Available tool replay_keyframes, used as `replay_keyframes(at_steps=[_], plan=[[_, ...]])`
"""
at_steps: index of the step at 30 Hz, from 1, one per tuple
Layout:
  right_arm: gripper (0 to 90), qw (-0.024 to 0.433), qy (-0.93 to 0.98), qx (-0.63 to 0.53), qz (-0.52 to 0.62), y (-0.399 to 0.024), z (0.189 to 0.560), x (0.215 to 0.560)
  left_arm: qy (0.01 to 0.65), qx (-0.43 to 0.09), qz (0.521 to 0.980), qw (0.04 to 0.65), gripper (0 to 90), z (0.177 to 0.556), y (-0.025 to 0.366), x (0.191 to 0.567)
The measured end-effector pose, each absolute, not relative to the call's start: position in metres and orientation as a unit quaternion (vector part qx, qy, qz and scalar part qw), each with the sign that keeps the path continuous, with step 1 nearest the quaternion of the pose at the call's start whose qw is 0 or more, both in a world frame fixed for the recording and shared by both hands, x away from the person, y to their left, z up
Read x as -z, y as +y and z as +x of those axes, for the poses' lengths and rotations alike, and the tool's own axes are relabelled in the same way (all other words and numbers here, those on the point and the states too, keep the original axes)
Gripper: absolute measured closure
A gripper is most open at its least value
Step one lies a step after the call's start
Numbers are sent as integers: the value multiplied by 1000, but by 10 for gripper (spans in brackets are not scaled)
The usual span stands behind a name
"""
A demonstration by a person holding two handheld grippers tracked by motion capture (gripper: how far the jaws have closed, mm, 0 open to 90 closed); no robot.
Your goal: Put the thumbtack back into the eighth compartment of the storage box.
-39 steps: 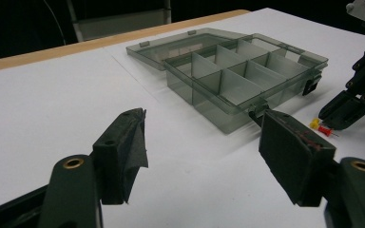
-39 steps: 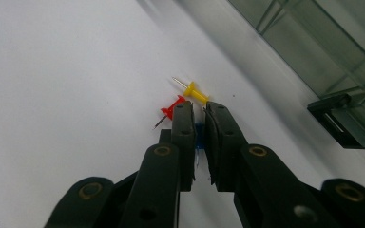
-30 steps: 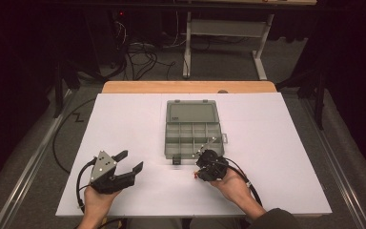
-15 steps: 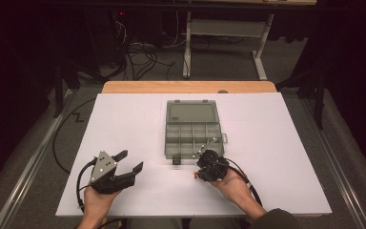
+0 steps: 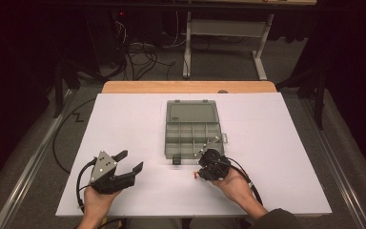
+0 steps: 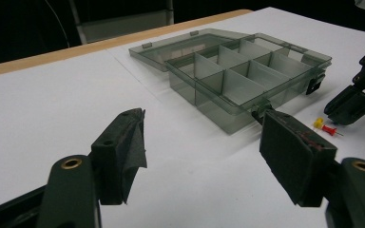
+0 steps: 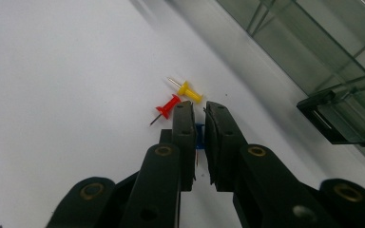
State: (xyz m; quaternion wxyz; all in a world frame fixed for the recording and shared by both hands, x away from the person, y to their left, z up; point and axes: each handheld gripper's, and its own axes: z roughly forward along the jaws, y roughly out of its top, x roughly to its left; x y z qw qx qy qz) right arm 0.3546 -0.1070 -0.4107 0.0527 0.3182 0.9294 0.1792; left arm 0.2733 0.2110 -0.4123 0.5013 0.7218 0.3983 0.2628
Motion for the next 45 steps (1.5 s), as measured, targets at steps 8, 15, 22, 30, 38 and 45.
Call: replay_keyframes(at_steps=[8, 15, 22, 30, 38, 45], plan=[[850, 54, 928, -182, 321, -110, 355, 409, 397, -262, 723, 501, 321, 273, 210, 412], [850, 54, 926, -184, 324, -112, 355, 408, 398, -263, 722, 502, 322, 273, 211, 412], [850, 54, 924, -189, 328, -115, 356, 406, 398, -262, 722, 502, 322, 273, 211, 412], [850, 54, 921, -194, 335, -120, 357, 400, 398, -262, 722, 502, 322, 273, 210, 413], [850, 62, 917, -206, 336, -128, 359, 386, 398, -263, 722, 502, 322, 273, 210, 412], [849, 70, 909, -218, 349, -139, 366, 372, 397, -262, 722, 501, 323, 273, 210, 412]])
